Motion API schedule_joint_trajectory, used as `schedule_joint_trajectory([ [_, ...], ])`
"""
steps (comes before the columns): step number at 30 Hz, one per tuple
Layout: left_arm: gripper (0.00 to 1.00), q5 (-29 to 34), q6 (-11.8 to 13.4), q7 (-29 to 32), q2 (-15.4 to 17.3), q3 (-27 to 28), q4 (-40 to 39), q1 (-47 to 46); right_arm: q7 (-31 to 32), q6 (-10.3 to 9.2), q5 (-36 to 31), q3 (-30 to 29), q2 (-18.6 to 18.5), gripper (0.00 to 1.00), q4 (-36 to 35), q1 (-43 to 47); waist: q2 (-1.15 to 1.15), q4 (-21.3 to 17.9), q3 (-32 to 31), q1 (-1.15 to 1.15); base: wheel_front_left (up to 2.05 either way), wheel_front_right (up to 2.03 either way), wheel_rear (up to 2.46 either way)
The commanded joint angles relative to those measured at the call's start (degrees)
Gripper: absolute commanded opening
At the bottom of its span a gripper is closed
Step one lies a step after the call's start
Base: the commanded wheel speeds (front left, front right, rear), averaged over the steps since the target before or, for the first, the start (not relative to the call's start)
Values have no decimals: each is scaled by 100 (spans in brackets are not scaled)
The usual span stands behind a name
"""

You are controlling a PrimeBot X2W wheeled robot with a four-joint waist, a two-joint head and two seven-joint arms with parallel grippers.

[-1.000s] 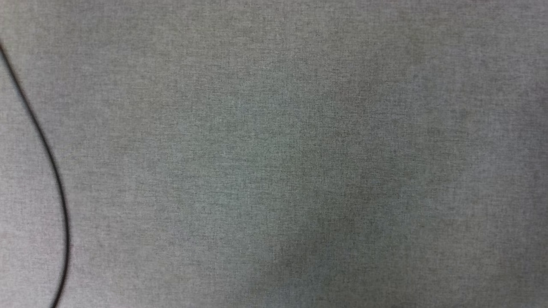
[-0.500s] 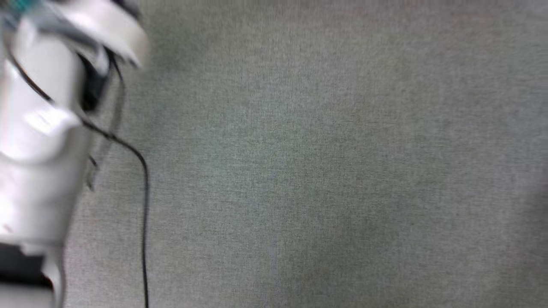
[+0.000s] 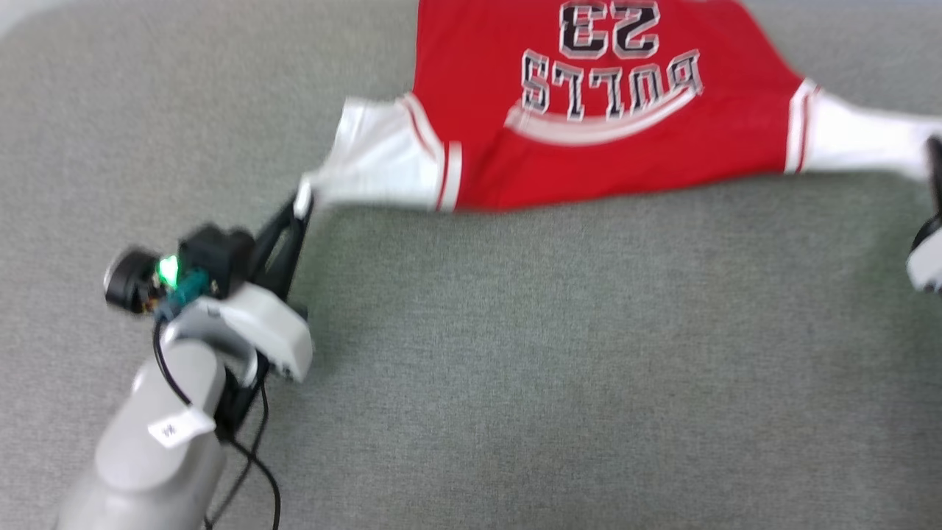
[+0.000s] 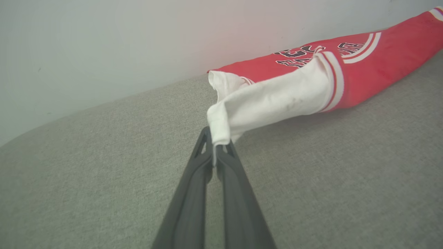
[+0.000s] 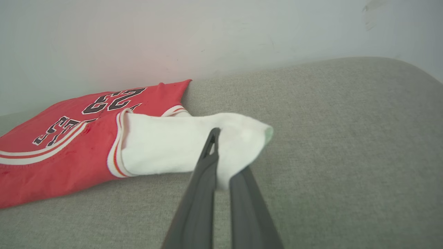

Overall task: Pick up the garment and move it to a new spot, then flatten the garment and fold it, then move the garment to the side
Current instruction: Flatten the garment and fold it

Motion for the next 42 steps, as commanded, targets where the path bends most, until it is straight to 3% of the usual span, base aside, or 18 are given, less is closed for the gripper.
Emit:
schedule_joint_trajectory([
  [1,0,-77,45,55,39,-25,-3,309,28,-10,166,220,-139,0,-214,382,0,-27,-345,1,0,0,0],
  [6,0,-237,119,205,122,-50,-61,1001,291,-10,543,813,-409,0,-651,1229,0,-40,-756,1,0,0,0],
  [11,0,-393,187,432,186,-80,-170,1572,364,-10,711,1482,-906,0,-1120,1935,0,-50,-1125,1,0,0,0],
  [29,0,-1002,421,1112,762,36,-1192,3445,702,-10,2084,2488,-2149,0,-1848,3561,0,-236,-2128,1,0,0,0],
  [40,0,-1153,609,1316,838,4,-2021,3978,527,-10,2066,2601,-2242,0,-1806,3818,0,-324,-2126,1,0,0,0],
  [41,0,-1165,607,1340,840,-5,-2068,3979,494,-10,2062,2569,-2204,9,-1774,3772,0,-324,-2118,1,0,0,0],
  [42,0,-1195,610,1353,830,-20,-2170,4004,530,-10,2130,2512,-2144,100,-1693,3719,0,-319,-2089,1,0,0,0],
])
